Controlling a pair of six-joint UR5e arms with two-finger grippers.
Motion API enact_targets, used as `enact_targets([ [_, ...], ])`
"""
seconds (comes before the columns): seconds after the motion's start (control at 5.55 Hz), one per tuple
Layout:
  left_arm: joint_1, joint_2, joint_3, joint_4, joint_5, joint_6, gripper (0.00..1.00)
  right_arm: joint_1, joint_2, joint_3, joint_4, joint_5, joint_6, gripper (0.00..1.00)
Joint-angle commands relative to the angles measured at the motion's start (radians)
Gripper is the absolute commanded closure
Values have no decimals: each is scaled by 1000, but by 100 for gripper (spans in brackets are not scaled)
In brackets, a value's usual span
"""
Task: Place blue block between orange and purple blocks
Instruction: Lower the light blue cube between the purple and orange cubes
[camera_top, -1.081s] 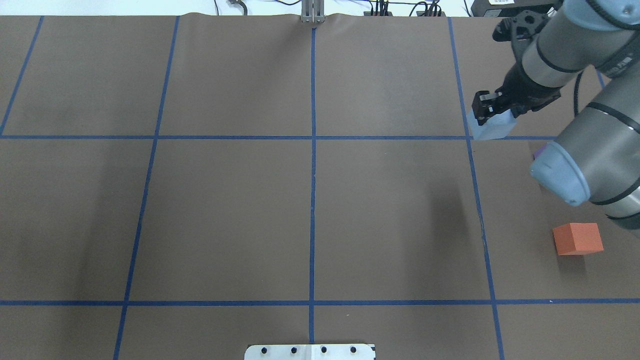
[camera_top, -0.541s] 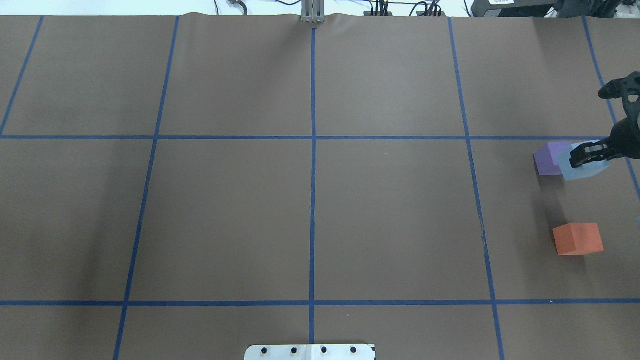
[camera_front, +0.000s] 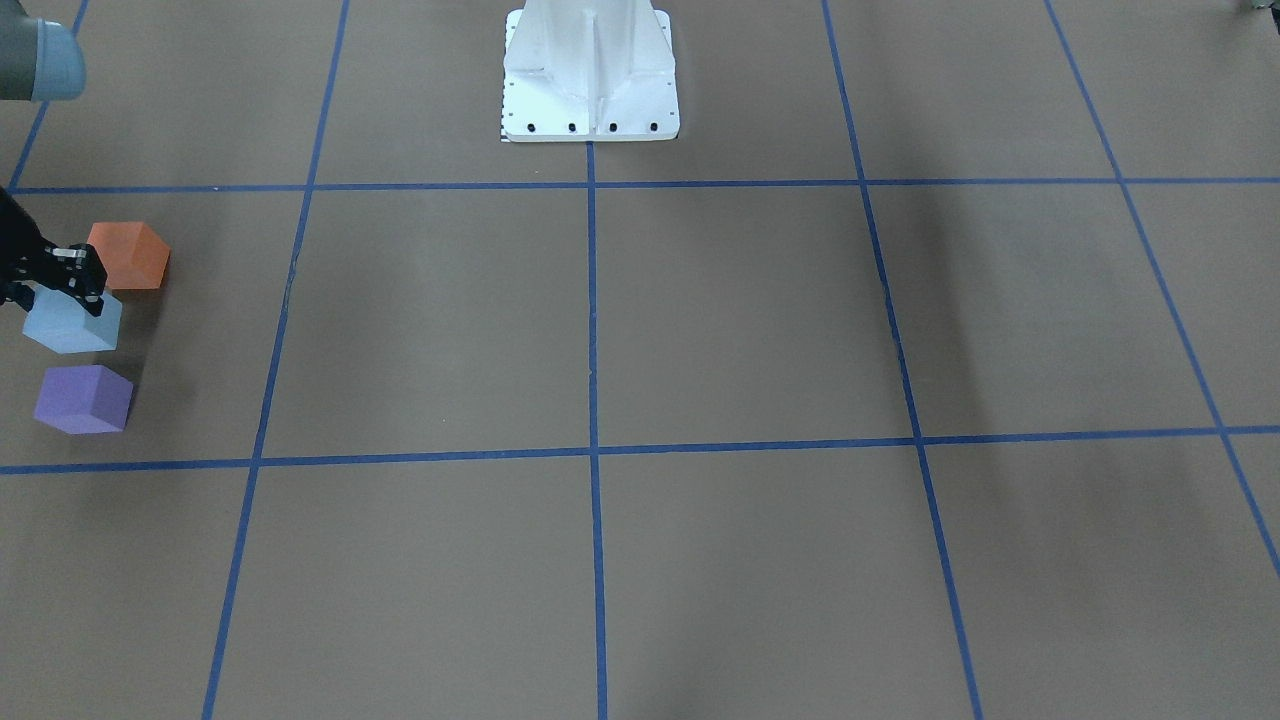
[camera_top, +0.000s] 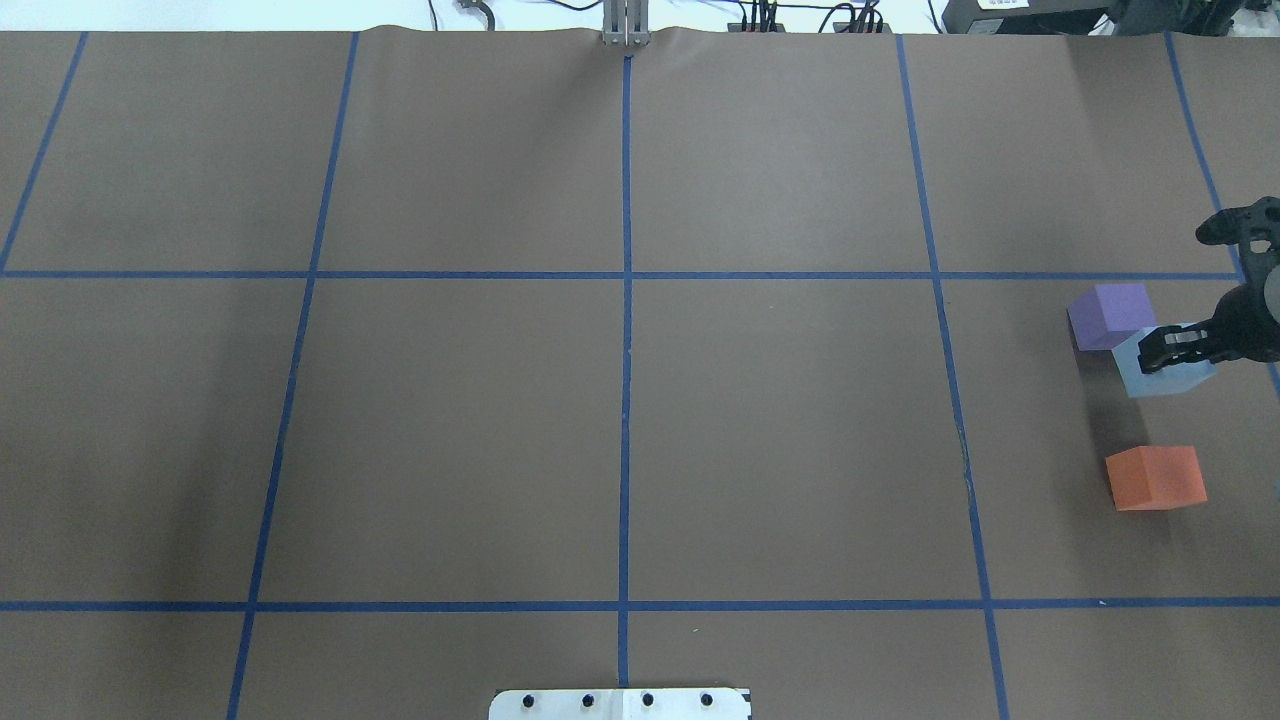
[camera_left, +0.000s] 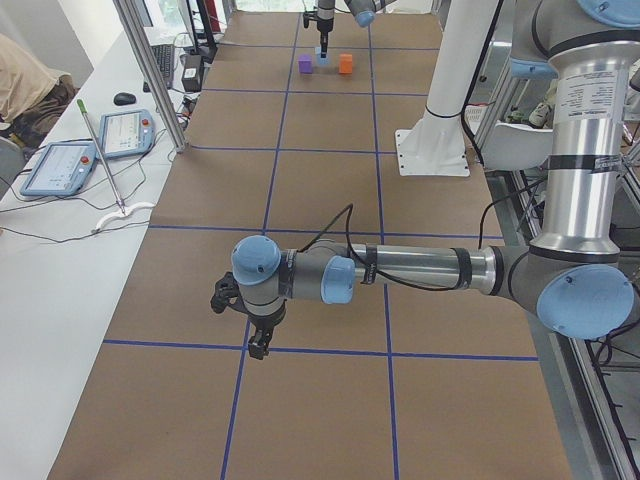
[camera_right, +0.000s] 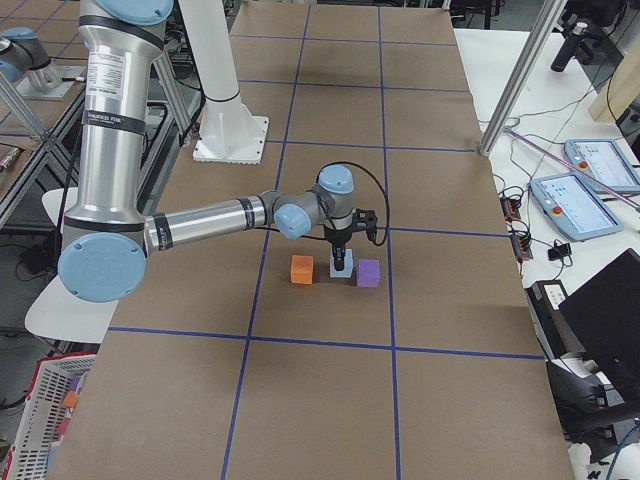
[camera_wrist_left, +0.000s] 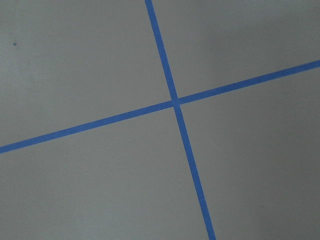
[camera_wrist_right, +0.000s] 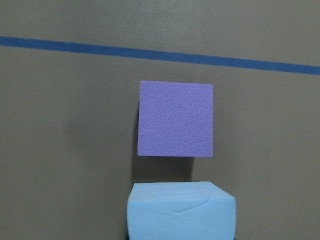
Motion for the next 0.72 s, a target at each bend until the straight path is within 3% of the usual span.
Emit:
enact_targets([
  [0.0,1,0,-7,0,0,0,0,-34,-6,-25,33,-11,25,50],
  [0.18,1,0,-8,0,-2,0,0,-39,-3,-42,33,-22,25,41],
  [0.54,1,0,-11,0,0,2,0,-57,6,-45,35,-54,51,1],
])
